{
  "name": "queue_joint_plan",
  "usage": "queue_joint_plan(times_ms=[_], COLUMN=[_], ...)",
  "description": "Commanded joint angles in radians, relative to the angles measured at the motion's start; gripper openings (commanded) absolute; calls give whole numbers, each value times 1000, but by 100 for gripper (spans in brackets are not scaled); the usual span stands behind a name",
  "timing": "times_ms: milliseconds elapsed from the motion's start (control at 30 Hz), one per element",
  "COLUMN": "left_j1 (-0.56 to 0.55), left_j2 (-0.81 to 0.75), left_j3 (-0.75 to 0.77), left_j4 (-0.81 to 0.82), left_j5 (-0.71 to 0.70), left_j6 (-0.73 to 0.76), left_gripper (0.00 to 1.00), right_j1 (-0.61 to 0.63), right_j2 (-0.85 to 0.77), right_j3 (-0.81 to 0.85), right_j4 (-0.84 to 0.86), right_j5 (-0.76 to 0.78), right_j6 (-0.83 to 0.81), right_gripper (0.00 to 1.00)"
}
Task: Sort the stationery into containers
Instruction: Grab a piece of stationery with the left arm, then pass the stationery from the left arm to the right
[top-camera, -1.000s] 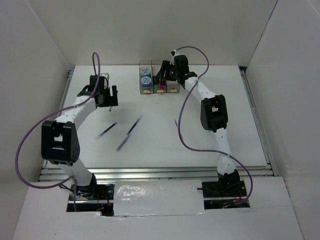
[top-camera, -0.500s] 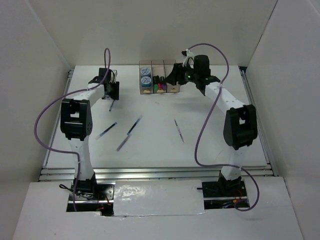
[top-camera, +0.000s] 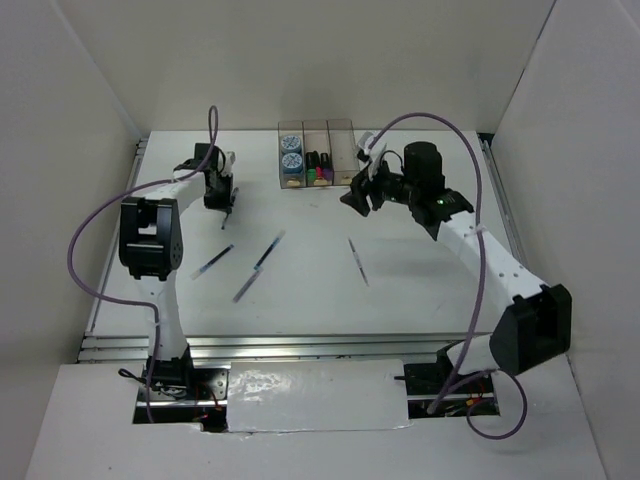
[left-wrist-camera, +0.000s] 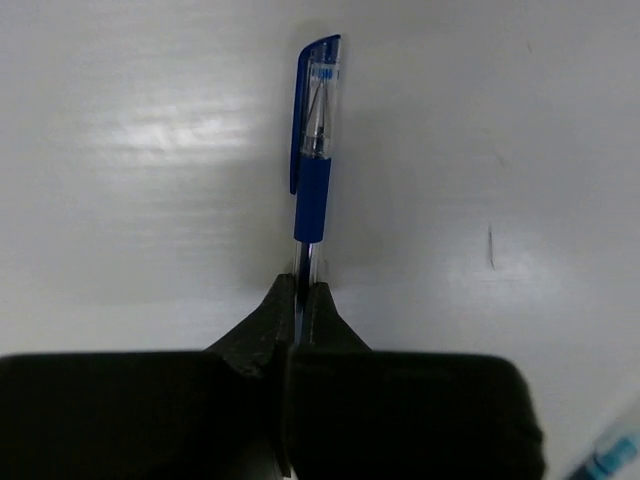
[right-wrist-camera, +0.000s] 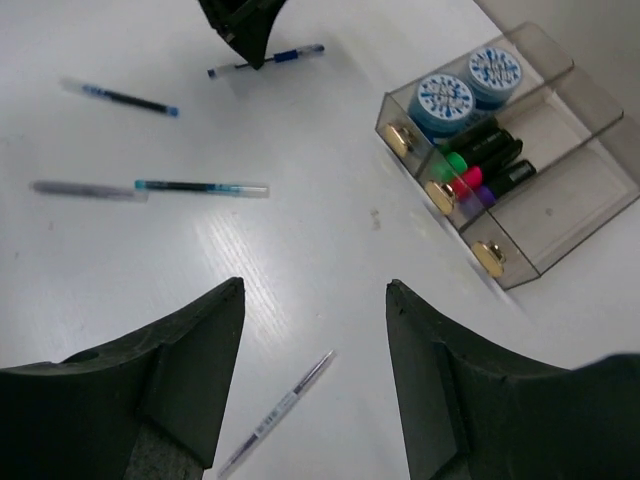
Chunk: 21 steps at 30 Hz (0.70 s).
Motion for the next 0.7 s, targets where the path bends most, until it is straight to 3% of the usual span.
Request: queue_joint_plan(times_ms=[0, 67, 100, 200, 267, 333, 467, 667], left_j1=[26, 32, 30, 13, -29, -75, -160, -241], left_j2=[-123, -251, -284, -392, -441, -481, -542, -625], left_j3=[-111, -138, -141, -158, -162, -167, -204, -251], left_j4=[-67, -88, -140, -256, -419, -564, -704, -677], left_j5=[235, 401, 578, 815, 970, 1043, 1078, 1058], left_j6=[23, 56, 79, 136, 217, 302, 384, 296], left_gripper=[0, 0, 0, 0, 0, 0, 0, 0], right_j1=[47, 75, 84, 138, 167, 219, 343, 505], right_j2=[-124, -219, -251, -380, -467, -512, -558, -502], right_j3=[-43, -113, -136, -218, -268, -310, -327, -321], right_j4=[-69, -67, -64, -61, -80, -93, -124, -171], right_j5=[8, 16, 20, 27, 10, 7, 53, 137], right_j6=[-259, -339, -372, -494, -594, -660, -821, -1017], right_gripper=[65, 67, 67, 68, 69, 67, 65, 55])
